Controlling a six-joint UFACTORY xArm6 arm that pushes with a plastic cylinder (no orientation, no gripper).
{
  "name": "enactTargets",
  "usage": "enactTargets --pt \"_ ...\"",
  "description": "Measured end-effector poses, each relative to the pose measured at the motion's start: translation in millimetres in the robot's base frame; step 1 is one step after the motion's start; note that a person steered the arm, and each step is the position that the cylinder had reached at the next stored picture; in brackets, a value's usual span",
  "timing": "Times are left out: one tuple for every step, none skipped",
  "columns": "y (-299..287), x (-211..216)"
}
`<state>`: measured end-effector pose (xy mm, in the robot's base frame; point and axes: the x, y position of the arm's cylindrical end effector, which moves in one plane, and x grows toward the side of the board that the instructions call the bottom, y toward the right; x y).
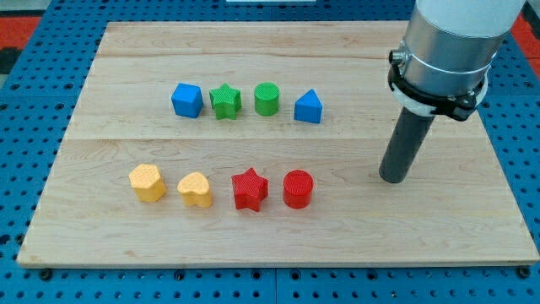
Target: Nudge the blue triangle a bit left
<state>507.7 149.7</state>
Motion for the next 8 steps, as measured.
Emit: enactTargets --pt "-0.3 0.0" --pt "-0.6 -2.5" --pt "-1.2 -9.0" --pt "0.4 -9.0" --pt "1.7 -9.0" --pt "1.7 -9.0" --pt "-0.7 -21.1" --pt "-4.0 -21.1"
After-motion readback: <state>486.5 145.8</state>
